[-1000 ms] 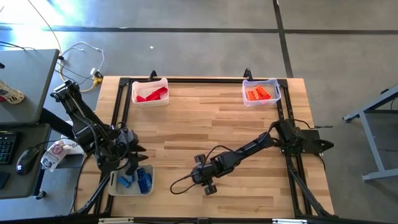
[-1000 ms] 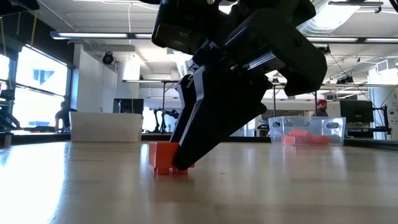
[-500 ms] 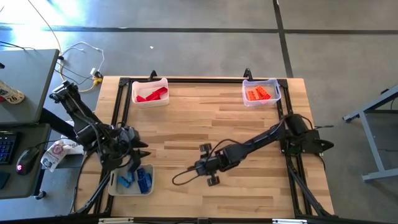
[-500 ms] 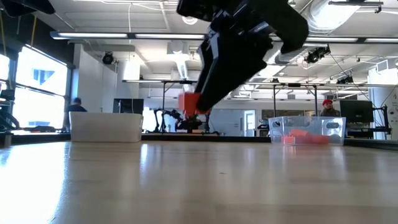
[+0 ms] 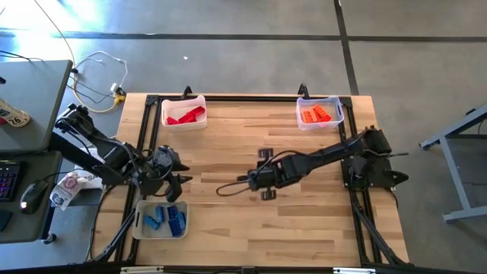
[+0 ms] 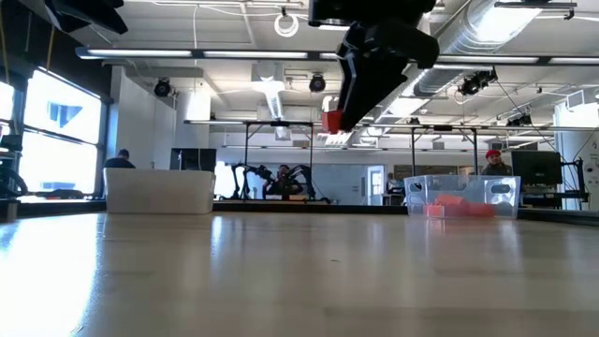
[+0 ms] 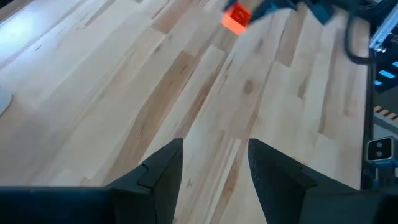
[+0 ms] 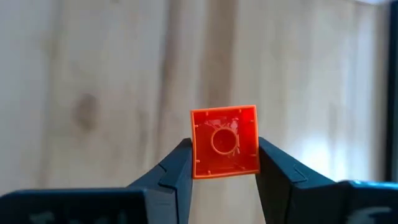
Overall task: Sort & place blocks by color
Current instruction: Put the orange game piece into the transparent bin
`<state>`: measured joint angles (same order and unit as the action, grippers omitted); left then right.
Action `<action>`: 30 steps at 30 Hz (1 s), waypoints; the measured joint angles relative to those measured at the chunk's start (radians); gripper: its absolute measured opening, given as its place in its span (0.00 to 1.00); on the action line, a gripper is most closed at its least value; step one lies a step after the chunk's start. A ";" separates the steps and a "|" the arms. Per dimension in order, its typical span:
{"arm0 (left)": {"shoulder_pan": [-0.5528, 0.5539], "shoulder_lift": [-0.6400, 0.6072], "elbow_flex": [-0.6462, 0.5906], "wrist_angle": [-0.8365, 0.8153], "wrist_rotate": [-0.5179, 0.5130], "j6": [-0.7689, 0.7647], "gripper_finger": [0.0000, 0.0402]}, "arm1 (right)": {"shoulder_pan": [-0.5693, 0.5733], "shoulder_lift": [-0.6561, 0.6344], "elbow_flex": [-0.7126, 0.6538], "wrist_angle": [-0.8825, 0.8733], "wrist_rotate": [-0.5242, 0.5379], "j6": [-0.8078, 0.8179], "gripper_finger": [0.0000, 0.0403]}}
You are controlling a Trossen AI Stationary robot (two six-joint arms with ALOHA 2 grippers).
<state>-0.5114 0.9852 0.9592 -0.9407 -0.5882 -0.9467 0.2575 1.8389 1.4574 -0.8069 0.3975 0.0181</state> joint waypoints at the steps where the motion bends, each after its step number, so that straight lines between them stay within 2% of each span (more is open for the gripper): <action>1: 0.011 0.000 0.000 0.016 0.011 0.021 0.42 | -0.006 -0.009 0.000 -0.023 0.014 0.000 0.27; 8: 0.083 0.000 0.000 0.181 0.097 0.230 0.42 | -0.071 -0.077 0.000 -0.182 0.117 0.036 0.27; 16: 0.150 0.000 0.000 0.350 0.219 0.429 0.42 | -0.186 -0.154 0.000 -0.305 0.179 0.098 0.27; 21: 0.167 0.000 0.000 0.371 0.238 0.485 0.42 | -0.275 -0.189 0.000 -0.370 0.214 0.162 0.27; 30: 0.173 0.000 0.000 0.372 0.243 0.525 0.42 | -0.488 -0.211 0.000 -0.412 0.192 0.247 0.27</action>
<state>-0.3386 0.9855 0.9592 -0.5685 -0.3454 -0.4220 -0.2301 1.6276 1.4574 -1.2186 0.5897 0.2647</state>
